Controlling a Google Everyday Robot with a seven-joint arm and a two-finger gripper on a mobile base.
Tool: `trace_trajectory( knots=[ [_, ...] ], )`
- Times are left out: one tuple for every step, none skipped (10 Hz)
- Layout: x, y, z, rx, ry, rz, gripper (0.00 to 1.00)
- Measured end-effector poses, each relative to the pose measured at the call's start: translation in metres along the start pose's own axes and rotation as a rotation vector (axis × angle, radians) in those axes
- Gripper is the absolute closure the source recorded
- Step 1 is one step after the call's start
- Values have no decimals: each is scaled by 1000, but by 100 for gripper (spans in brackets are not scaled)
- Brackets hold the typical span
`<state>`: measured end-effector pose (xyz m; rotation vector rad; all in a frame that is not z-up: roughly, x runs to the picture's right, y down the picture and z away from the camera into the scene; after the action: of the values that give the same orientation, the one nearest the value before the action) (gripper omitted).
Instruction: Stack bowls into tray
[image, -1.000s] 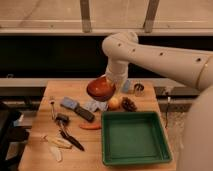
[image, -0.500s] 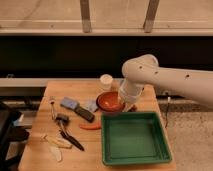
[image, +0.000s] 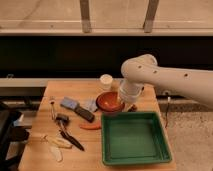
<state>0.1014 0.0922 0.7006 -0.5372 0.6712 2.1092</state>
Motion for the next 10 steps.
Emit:
trace_trajectory(
  knots=[
    [0, -6, 10, 12, 18, 12, 100],
    [-1, -24, 22, 35, 39, 41, 100],
    [-2, -36, 26, 45, 50, 61, 100],
    [-2, -52, 30, 56, 62, 88, 100],
    [-2, -69, 34, 69, 76, 121, 100],
    [0, -76, 38, 75, 86, 137, 100],
    [3, -82, 43, 78, 100, 152, 100],
    [6, -85, 50, 78, 119, 160, 100],
    [14, -86, 61, 85, 145, 156, 95],
    [23, -84, 76, 88, 176, 145, 86]
  ],
)
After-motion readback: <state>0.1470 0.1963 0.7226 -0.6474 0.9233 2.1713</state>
